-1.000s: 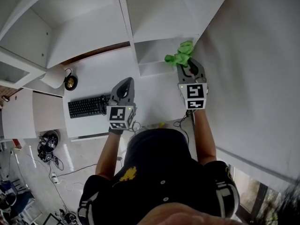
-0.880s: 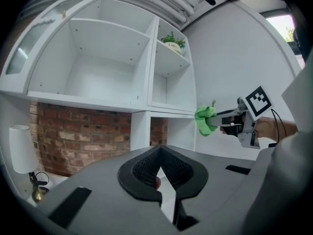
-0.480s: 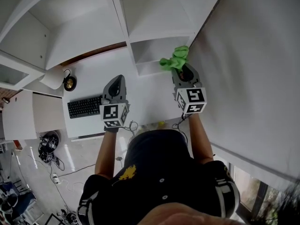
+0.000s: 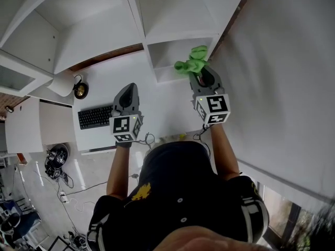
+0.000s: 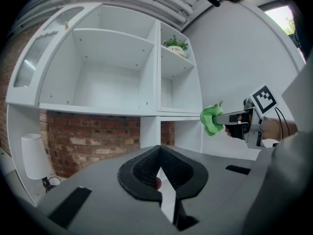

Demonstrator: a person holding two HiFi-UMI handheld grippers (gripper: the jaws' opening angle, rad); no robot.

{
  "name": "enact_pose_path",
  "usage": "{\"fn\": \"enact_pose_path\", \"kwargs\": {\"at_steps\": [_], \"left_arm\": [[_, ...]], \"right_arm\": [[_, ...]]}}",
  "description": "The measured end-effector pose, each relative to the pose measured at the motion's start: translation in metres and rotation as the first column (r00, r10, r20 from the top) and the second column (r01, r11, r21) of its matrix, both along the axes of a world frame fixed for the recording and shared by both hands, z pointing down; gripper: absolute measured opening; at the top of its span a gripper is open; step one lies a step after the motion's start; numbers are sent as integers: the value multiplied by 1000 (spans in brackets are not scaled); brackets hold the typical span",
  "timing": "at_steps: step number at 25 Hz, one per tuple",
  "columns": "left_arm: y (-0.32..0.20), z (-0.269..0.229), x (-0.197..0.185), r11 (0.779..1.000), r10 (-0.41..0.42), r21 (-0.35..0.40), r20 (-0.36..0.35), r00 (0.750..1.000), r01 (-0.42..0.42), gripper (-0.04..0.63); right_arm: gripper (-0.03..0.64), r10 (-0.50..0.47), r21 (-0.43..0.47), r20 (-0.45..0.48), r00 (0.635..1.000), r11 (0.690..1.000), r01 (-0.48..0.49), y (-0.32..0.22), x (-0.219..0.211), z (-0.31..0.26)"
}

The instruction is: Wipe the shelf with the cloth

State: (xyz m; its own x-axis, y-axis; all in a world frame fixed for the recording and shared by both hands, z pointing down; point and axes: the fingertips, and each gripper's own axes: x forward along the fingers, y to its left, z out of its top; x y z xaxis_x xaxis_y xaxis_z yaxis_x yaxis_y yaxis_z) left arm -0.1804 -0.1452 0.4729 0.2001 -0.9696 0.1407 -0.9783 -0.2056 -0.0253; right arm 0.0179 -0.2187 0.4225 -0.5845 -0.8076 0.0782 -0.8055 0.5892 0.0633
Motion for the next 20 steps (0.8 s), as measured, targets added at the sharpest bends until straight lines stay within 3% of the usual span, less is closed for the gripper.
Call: {"fn": "enact_pose_path", "kwargs": {"at_steps": [20], "left_arm": [[12, -9, 5, 1000, 22, 14, -16, 1000, -22, 17]], "right_arm": [[114, -36, 14, 13, 999, 999, 35, 13, -8, -14]]}}
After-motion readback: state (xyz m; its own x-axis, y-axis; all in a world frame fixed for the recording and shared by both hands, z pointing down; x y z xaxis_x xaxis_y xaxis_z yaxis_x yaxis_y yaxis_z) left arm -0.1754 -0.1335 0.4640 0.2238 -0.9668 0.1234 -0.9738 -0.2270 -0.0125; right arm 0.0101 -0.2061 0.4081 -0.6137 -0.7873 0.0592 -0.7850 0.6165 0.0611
